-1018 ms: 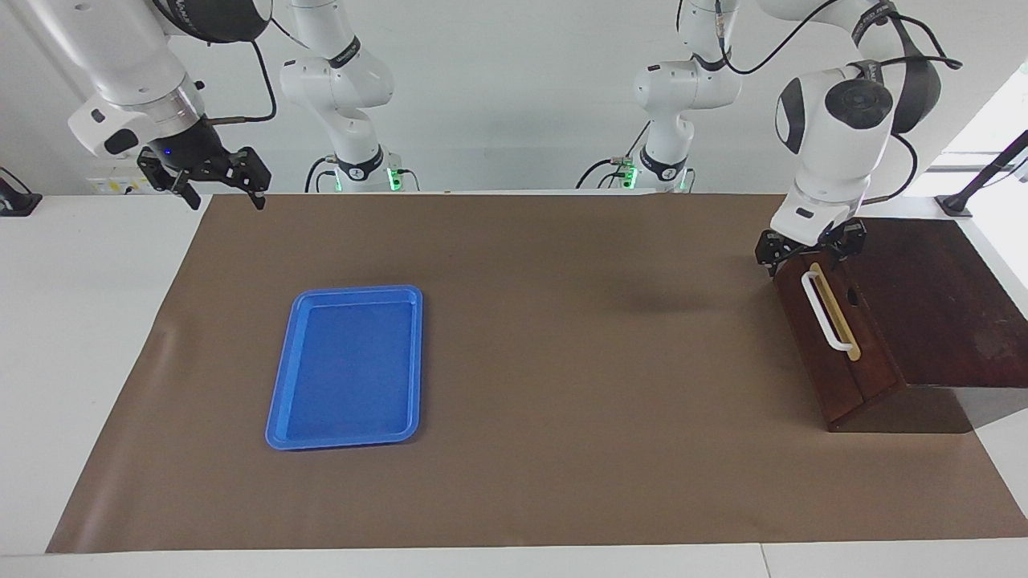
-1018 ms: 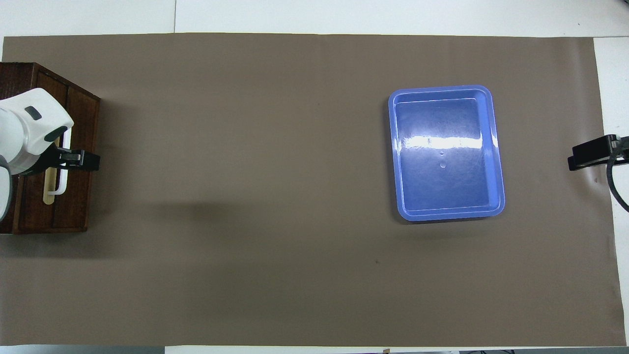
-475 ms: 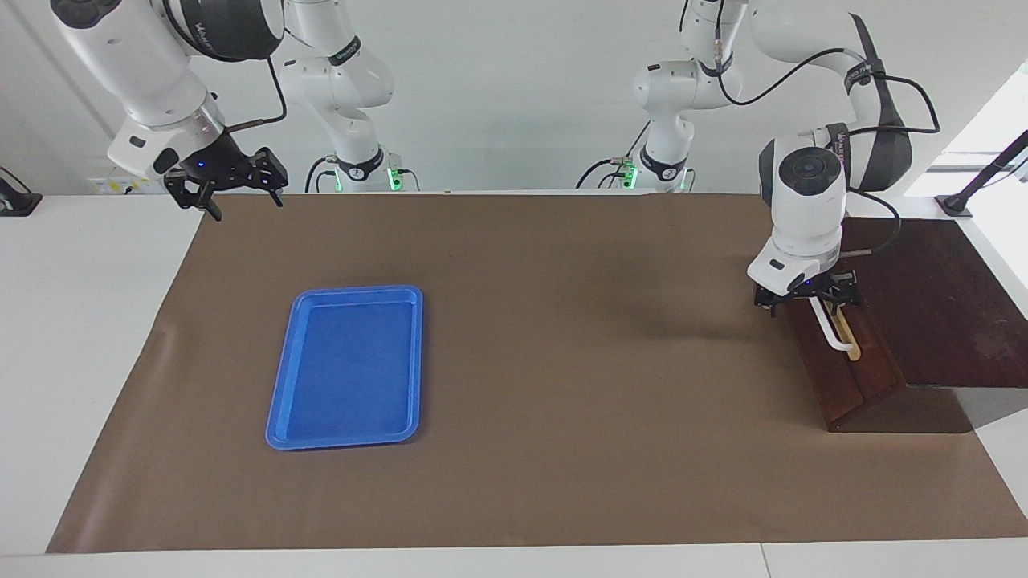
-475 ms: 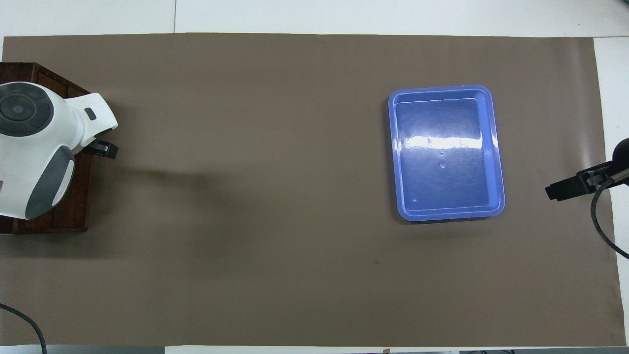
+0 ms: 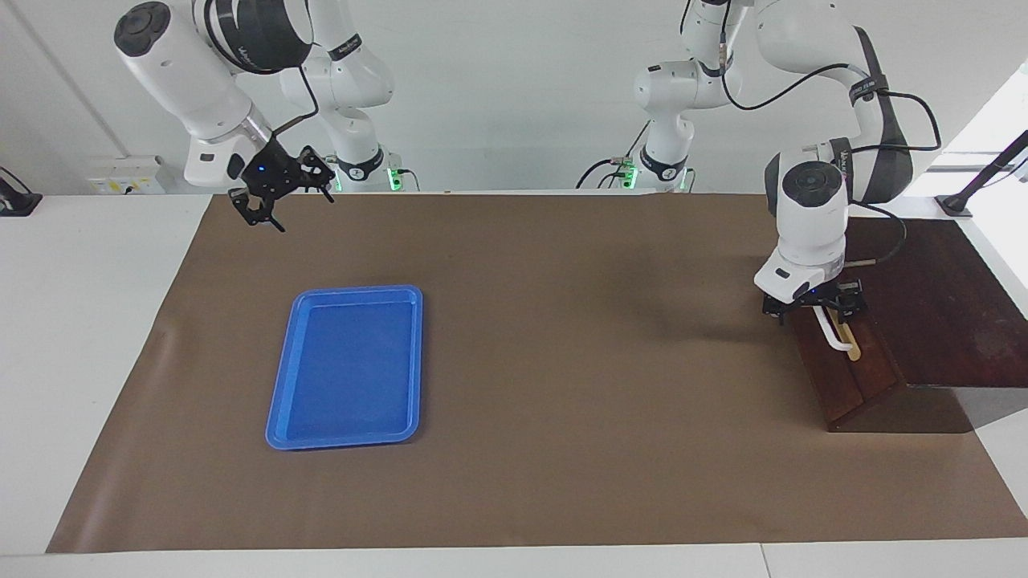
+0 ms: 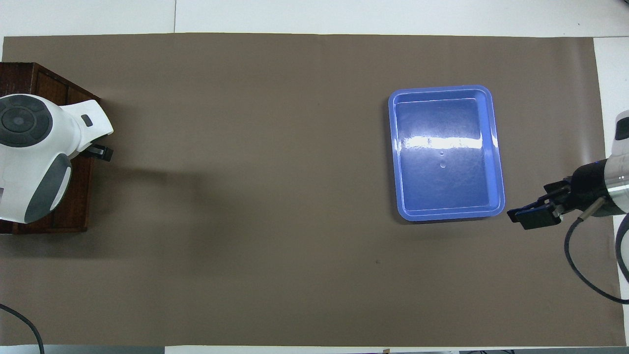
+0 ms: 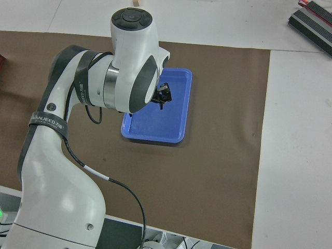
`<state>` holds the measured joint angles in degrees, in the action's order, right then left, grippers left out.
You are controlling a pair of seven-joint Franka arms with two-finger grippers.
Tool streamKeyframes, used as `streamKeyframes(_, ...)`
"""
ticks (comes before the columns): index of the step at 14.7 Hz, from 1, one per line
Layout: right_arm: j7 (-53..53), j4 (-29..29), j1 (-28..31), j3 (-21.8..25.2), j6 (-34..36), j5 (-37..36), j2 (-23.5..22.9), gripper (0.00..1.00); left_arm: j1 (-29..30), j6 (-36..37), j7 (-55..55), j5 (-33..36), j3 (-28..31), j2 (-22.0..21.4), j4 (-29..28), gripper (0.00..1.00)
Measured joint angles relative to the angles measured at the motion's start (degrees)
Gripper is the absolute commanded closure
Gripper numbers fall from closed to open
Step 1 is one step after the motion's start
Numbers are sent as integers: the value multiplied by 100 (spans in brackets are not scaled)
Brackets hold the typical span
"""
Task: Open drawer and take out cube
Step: 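Pull the drawer open with the left gripper while the right gripper advances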
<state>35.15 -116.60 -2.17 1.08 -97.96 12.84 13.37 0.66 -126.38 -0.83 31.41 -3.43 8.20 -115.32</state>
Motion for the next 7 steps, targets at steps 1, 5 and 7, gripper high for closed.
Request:
streamKeyframes(1,133,-89,-174,-8,-177,100,22,0,-1,-43,0,2,-5,68,0,0)
streamKeyframes(5,611,-175,-691,-39,-499,391,29,0,-44,-113,-59,37,-17,165,26,0)
streamKeyframes(7,1131,-204,-836,-45,-703,593,29,0,-196,-79,-371,36,-34,165,64,0)
